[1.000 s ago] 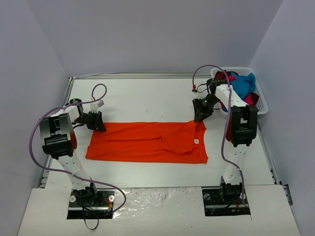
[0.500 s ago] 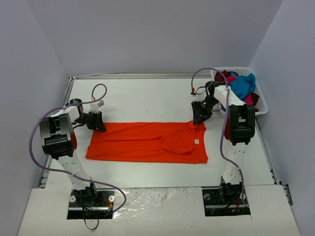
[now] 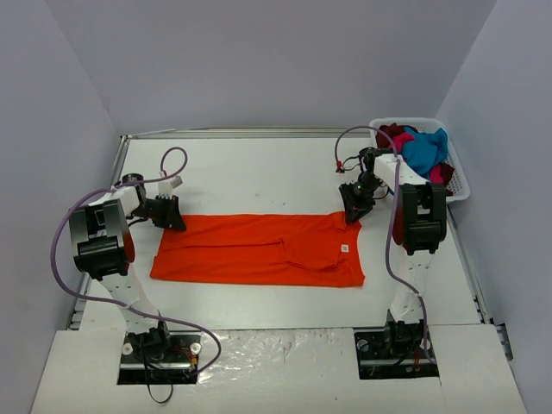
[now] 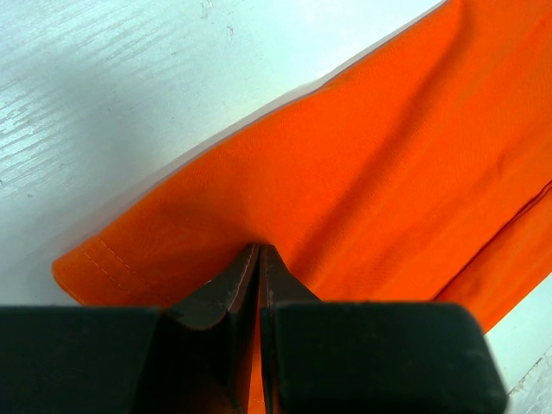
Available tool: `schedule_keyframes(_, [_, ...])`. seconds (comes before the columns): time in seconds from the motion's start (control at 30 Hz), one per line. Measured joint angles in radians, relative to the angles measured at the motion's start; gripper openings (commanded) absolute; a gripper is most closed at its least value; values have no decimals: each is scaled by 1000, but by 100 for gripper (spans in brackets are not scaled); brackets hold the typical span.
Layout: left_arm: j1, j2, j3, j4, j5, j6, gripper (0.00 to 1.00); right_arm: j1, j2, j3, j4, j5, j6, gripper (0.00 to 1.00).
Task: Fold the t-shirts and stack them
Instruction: Rotate the tshirt 90 degrees
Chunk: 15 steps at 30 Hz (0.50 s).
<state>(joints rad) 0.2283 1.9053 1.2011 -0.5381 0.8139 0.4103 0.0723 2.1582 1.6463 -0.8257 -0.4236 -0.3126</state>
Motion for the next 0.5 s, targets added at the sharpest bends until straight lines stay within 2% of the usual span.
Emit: schedule_keyframes(0.5, [0, -8, -13, 14, 0, 1, 4, 2, 81, 106, 19, 69, 30, 17])
